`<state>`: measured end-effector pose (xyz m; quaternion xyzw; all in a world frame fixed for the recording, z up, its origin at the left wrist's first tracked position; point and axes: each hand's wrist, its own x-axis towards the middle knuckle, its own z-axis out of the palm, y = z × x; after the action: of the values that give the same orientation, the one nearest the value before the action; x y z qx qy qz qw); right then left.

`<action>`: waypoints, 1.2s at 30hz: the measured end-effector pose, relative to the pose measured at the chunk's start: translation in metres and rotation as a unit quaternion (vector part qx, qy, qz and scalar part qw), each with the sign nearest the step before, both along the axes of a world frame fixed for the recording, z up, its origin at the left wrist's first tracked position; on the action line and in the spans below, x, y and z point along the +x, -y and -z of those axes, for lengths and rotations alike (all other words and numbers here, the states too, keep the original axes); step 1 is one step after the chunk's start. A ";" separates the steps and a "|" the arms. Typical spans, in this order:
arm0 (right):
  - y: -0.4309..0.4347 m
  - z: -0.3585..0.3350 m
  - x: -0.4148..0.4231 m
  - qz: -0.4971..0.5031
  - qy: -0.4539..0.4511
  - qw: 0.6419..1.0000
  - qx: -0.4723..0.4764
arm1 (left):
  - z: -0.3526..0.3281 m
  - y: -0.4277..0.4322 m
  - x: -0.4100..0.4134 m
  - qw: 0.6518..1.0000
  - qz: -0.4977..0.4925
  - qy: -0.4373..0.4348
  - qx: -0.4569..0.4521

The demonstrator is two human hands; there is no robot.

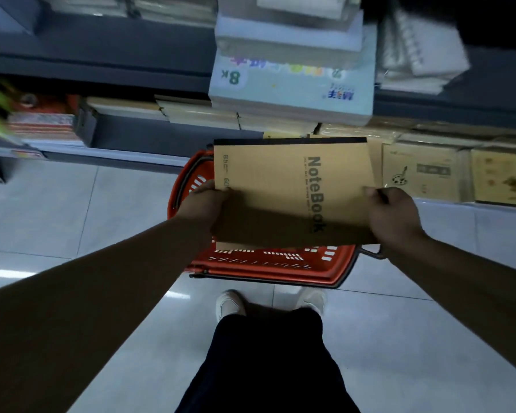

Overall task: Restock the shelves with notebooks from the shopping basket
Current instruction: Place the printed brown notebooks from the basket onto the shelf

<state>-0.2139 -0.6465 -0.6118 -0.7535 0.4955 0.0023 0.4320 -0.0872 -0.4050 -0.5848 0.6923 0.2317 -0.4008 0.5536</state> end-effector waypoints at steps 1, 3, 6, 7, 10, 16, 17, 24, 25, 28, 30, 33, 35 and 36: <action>0.001 -0.011 -0.001 -0.010 -0.002 1.000 0.007 | -0.009 -0.001 0.002 1.000 0.018 0.006 -0.005; 0.000 -0.040 -0.004 -0.002 0.024 0.999 0.022 | -0.034 -0.003 0.005 0.999 0.050 0.011 -0.003; -0.002 -0.077 -0.006 0.000 0.051 0.998 0.037 | -0.071 -0.002 0.010 0.977 0.173 0.091 0.080; -0.001 -0.091 -0.008 0.000 0.054 0.998 0.036 | -0.083 -0.001 0.010 0.971 0.185 0.124 0.093; 0.003 -0.127 -0.014 -0.011 0.056 0.998 0.014 | -0.126 0.000 0.004 0.992 0.079 0.093 0.017; 0.010 -0.198 -0.022 -0.033 0.090 0.995 -0.020 | -0.197 -0.004 -0.001 0.996 -0.012 0.042 -0.078; 0.011 -0.210 -0.024 -0.038 0.094 0.994 -0.027 | -0.208 -0.006 -0.002 0.995 -0.006 0.043 -0.091; 0.020 -0.289 -0.029 -0.052 0.156 0.985 -0.045 | -0.290 -0.016 -0.017 0.977 0.013 0.029 -0.211; 0.022 -0.298 -0.028 -0.049 0.168 0.984 -0.042 | -0.299 -0.015 -0.020 0.975 0.007 0.031 -0.220; 0.026 -0.322 -0.030 -0.035 0.193 0.980 -0.035 | -0.323 -0.013 -0.028 0.971 -0.006 0.031 -0.237; 0.028 -0.336 -0.032 -0.030 0.207 0.978 -0.029 | -0.336 -0.008 -0.033 0.970 -0.014 0.031 -0.241; 0.031 -0.355 -0.035 -0.031 0.216 0.975 -0.034 | -0.355 0.000 -0.034 0.968 -0.016 0.032 -0.247; 0.034 -0.368 -0.037 -0.031 0.228 0.973 -0.031 | -0.367 0.004 -0.034 0.968 -0.003 0.037 -0.249; 0.036 -0.375 -0.038 -0.030 0.236 0.971 -0.029 | -0.372 0.006 -0.033 0.968 0.007 0.050 -0.244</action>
<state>-0.2516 -0.6827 -0.2365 -0.7597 0.3564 -0.1766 0.5144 -0.1197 -0.4107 -0.2131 0.5569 0.0942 -0.4142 0.7137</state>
